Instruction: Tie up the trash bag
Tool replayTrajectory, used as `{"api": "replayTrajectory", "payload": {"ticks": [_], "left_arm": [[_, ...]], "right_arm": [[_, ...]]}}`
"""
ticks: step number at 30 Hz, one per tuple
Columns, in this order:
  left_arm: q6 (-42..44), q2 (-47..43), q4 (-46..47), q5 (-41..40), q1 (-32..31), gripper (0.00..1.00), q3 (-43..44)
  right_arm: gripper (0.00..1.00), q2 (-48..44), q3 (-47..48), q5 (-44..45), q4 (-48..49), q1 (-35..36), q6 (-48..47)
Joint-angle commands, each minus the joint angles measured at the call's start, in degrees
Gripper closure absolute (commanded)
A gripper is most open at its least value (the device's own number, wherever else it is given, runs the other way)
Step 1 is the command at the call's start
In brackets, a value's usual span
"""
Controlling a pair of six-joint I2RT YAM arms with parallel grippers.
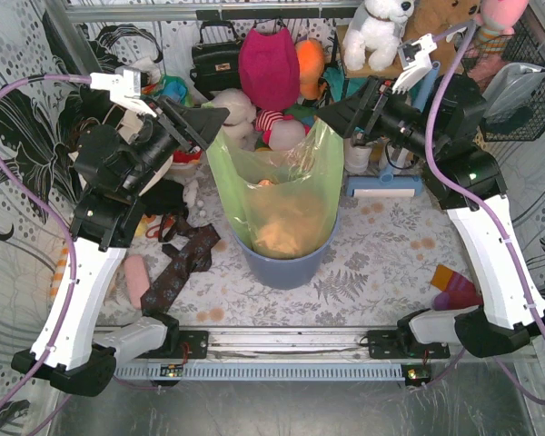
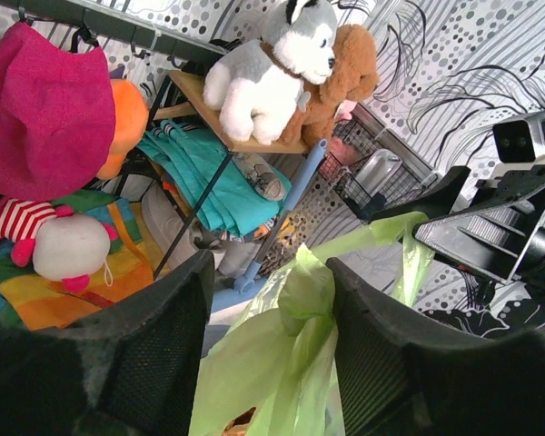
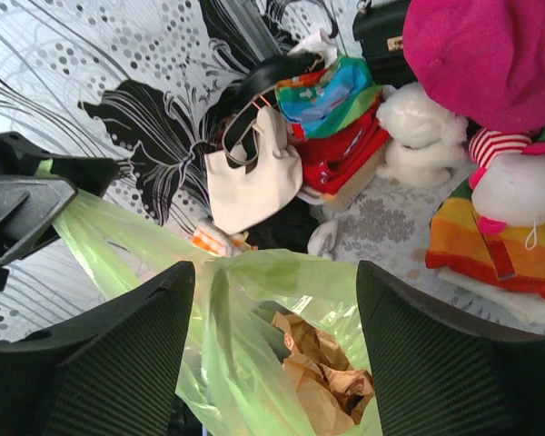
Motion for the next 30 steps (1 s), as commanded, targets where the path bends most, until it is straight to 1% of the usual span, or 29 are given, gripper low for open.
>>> {"api": "replayTrajectory", "payload": {"ticks": [1,2,4,7,10,13,17,18,23,27,30], "left_arm": [[-0.2,-0.5,1.1,1.9,0.2,0.43,1.4],[-0.3,-0.5,1.2,1.9,0.2,0.46,1.3],[-0.3,-0.5,1.3,2.2,0.2,0.53,1.2],[-0.4,-0.8,1.6,2.5,0.2,0.61,1.2],[-0.5,-0.9,2.1,2.9,0.3,0.70,1.0],[-0.6,-1.1,3.2,3.8,0.2,0.80,0.7],[-0.8,-1.7,6.5,6.9,0.2,0.89,0.2],[-0.9,-1.8,7.4,7.7,0.1,0.91,0.2],[-1.1,-3.6,12.2,9.4,0.3,1.00,-0.1],[-1.3,-5.4,16.0,9.0,0.2,1.00,-2.0],[-1.3,-7.2,20.1,10.9,0.2,1.00,-5.9]], "right_arm": [[0.32,0.0,2.4,-2.7,-0.8,0.1,0.3],[0.34,-0.2,2.4,-3.0,-1.0,0.1,0.3],[0.42,-0.5,2.2,-3.3,-1.6,0.1,0.2],[0.50,-1.0,2.1,-3.7,-2.6,0.1,0.1],[0.65,-2.2,1.1,-3.3,-2.3,0.1,0.0],[0.77,-3.6,-0.8,-3.1,0.0,0.1,0.5],[0.97,-3.8,-0.2,-3.3,1.5,0.1,0.2],[1.00,-3.6,0.5,-3.4,1.7,0.1,-0.1],[1.00,-2.5,5.0,-3.6,3.3,0.1,-1.5],[1.00,-1.4,8.3,-4.5,4.0,0.0,-2.1],[1.00,-3.5,4.4,-4.9,6.5,0.1,-1.7]]}}
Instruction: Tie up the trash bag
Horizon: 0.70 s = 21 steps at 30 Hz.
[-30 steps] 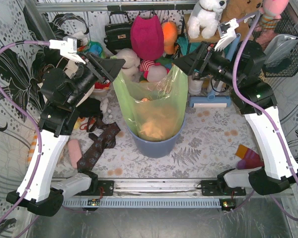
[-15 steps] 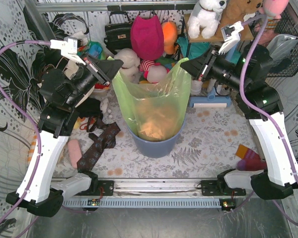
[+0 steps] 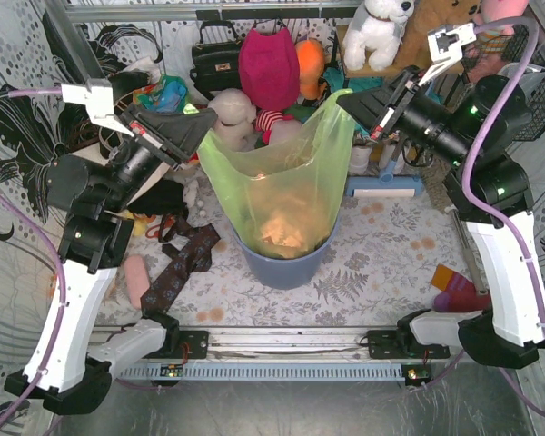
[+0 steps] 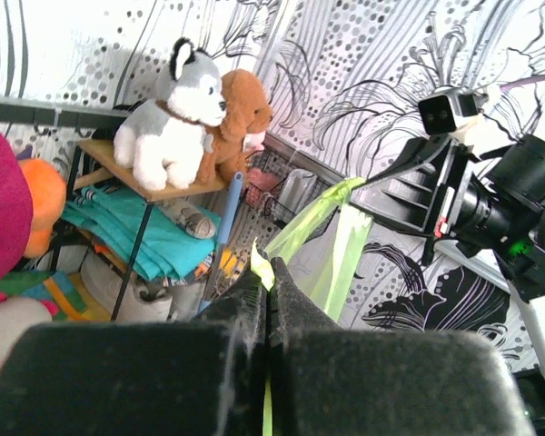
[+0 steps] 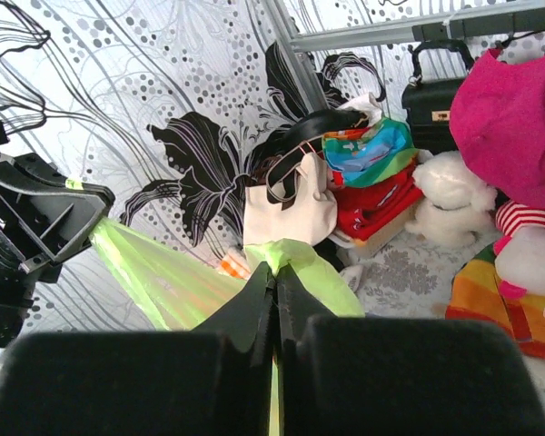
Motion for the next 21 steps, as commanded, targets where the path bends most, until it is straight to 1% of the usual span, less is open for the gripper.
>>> {"api": "replayTrajectory", "payload": {"ticks": [1,5,7,9,12,15,18,19,21], "left_arm": [[-0.2,-3.1,12.0,3.8,0.1,1.00,-5.6],[-0.9,-6.7,21.5,8.1,0.2,1.00,-15.5],[-1.7,-7.9,24.6,10.1,0.1,1.00,-18.4],[-1.9,-9.0,25.7,11.4,0.2,1.00,-19.9],[-1.5,-9.8,26.3,12.7,0.2,1.00,-21.2],[-2.8,-9.8,28.9,14.7,0.2,1.00,-22.3],[-3.6,-9.6,30.3,15.0,0.1,1.00,-22.5],[-3.5,-9.6,30.4,14.9,0.1,1.00,-22.3],[-3.4,-9.6,30.2,14.5,0.2,1.00,-21.7]], "right_arm": [[1.00,-3.6,-4.9,-1.3,7.4,0.1,-1.0],[1.00,-10.9,-19.7,-0.5,14.9,0.1,0.8],[1.00,-14.3,-25.7,-0.8,17.7,0.1,1.5],[1.00,-17.1,-29.8,-0.9,19.3,0.1,2.1],[1.00,-19.8,-32.8,-0.5,20.1,0.1,2.1],[1.00,-21.2,-33.6,-0.3,20.7,0.1,1.7],[1.00,-21.7,-33.2,0.4,21.1,0.0,1.5],[0.96,-21.5,-32.3,0.4,20.3,0.1,1.2],[0.67,-20.4,-28.4,0.4,16.6,0.1,-0.3]]}}
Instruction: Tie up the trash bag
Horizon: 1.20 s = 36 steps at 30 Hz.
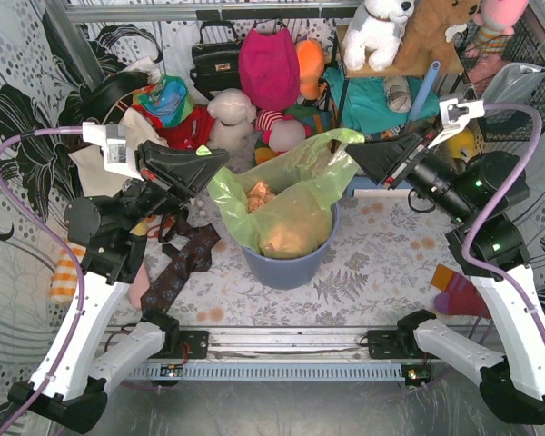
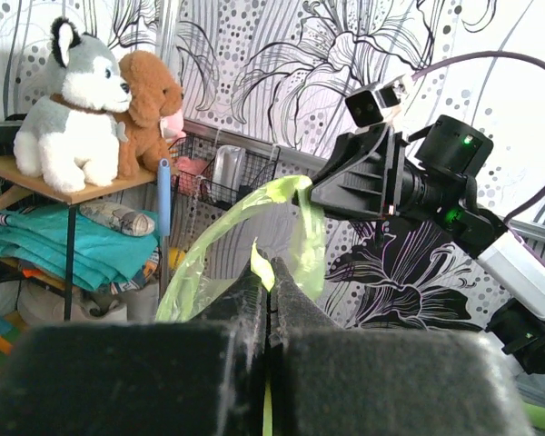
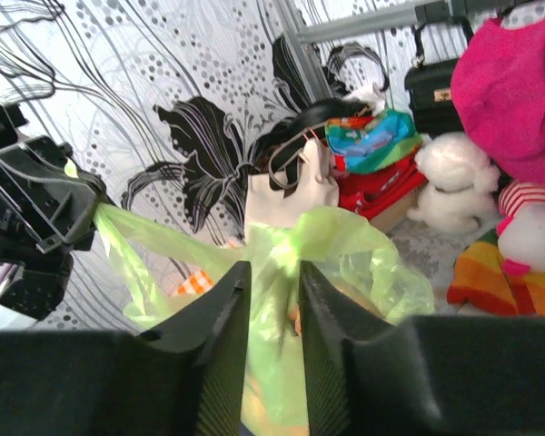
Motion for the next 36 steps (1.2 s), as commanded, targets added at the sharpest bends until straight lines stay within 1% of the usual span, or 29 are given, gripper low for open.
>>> {"api": "replayTrajectory", "payload": {"ticks": [1,2,3,5,7,9,12,14,17,19,21,24,27,29,32,36], "left_arm": [[-0.6,-0.3,4.4,1.2,0.1,1.00,0.8],[-0.6,-0.2,4.3,1.2,0.1,1.00,1.1],[-0.5,-0.2,4.2,1.2,0.1,1.00,1.3],[-0.6,-0.1,4.2,1.1,0.1,1.00,1.3],[-0.7,0.0,4.3,1.0,0.1,1.00,1.3],[-0.8,0.0,4.3,0.8,0.1,1.00,1.3],[-0.9,0.0,4.3,0.6,0.1,1.00,1.3],[-0.9,-0.2,4.3,0.0,0.1,1.00,1.2],[-0.7,-0.2,4.2,-1.1,0.1,1.00,0.6],[-0.1,-0.3,3.2,-2.5,0.1,1.00,0.0],[0.2,-0.3,2.4,-3.6,0.2,1.00,-0.5],[0.5,-0.5,1.9,-5.4,0.1,1.00,-1.6],[0.8,-0.4,1.3,-6.0,0.2,1.00,-2.1],[0.9,-0.4,1.3,-6.4,0.1,1.00,-2.3],[0.8,-0.6,1.5,-7.0,0.1,1.00,-2.8],[0.9,-0.8,1.6,-7.2,0.1,1.00,-3.4]], "right_arm": [[0.53,1.2,6.8,0.9,-2.4,0.1,-2.6],[0.45,1.7,8.7,1.3,-4.8,0.2,-3.5],[0.41,1.9,10.5,1.8,-7.3,0.1,-4.3],[0.38,2.5,13.9,2.4,-11.7,0.1,-5.9],[0.37,3.3,17.7,2.2,-16.1,0.1,-7.1],[0.39,5.0,21.3,-0.6,-20.3,0.1,-8.2],[0.44,8.3,24.2,-8.3,-25.6,0.1,-8.4],[0.48,9.3,22.9,-11.4,-27.2,0.2,-8.0],[0.55,9.1,19.3,-13.6,-27.3,0.4,-7.2],[0.58,8.9,17.2,-13.8,-27.1,2.2,-7.0],[0.58,9.2,16.3,-9.9,-27.8,7.2,-7.8],[0.58,12.2,15.4,1.6,-31.2,19.4,-9.7],[0.60,16.4,15.8,9.8,-33.0,27.5,-10.4],[0.61,18.9,15.9,14.1,-34.0,29.4,-10.8],[0.63,22.5,18.4,20.3,-36.9,31.2,-11.6],[0.66,26.6,20.8,25.1,-38.4,32.4,-12.4]]}}
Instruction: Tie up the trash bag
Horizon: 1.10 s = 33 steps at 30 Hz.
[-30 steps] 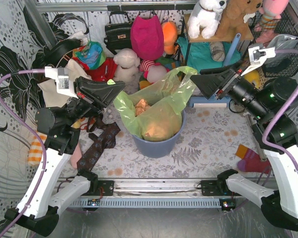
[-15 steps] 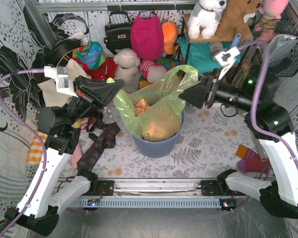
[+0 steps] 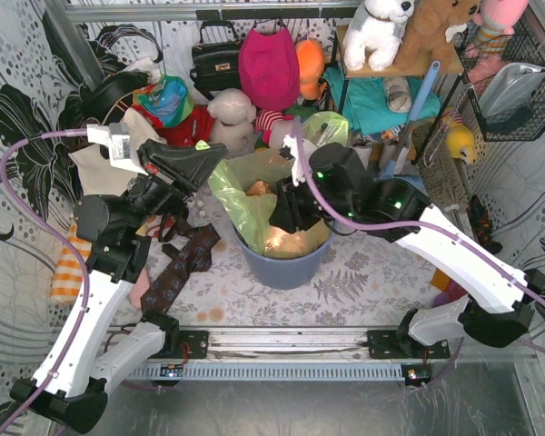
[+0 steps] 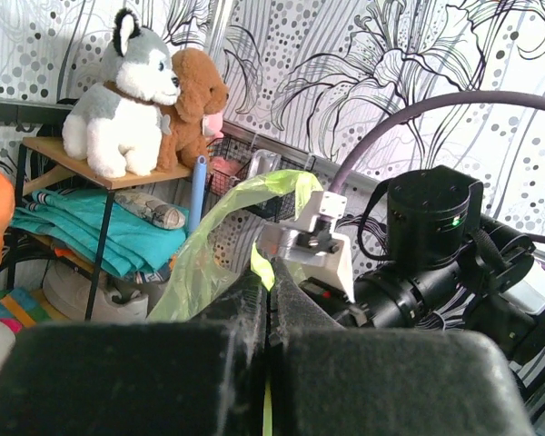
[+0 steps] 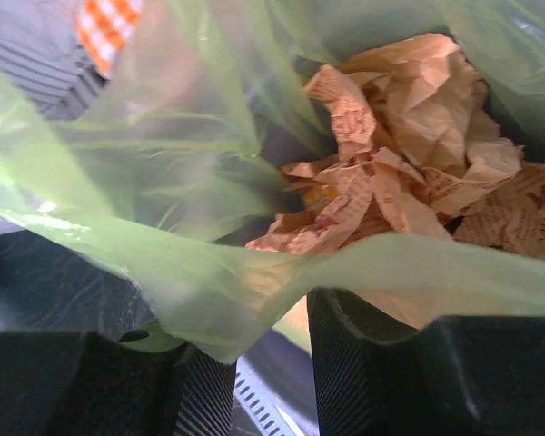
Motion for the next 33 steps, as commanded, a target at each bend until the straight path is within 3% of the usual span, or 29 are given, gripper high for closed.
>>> {"api": "replayTrajectory", "payload": {"ticks": [1,6,19,26,33], "left_arm": [[1.0,-0.8,1.5,-1.3,0.1,1.00,-0.8],[1.1,-1.2,1.1,-1.0,0.1,1.00,-2.0],[0.3,-3.5,-2.3,-1.6,0.1,1.00,-9.0],[-0.3,-3.5,-2.5,-0.5,0.1,1.00,-10.8],[-1.1,-4.0,-1.4,0.5,0.1,1.00,-10.2]], "right_arm": [[0.66,3.1,4.6,9.5,-3.0,1.2,-2.4],[0.67,7.0,3.8,10.4,-4.5,1.6,-3.6],[0.68,8.5,-13.7,9.2,-1.7,1.6,-0.5],[0.68,10.2,-10.4,9.7,-3.9,1.6,-1.1],[0.55,4.9,3.1,10.3,-10.1,1.5,-1.5]]}}
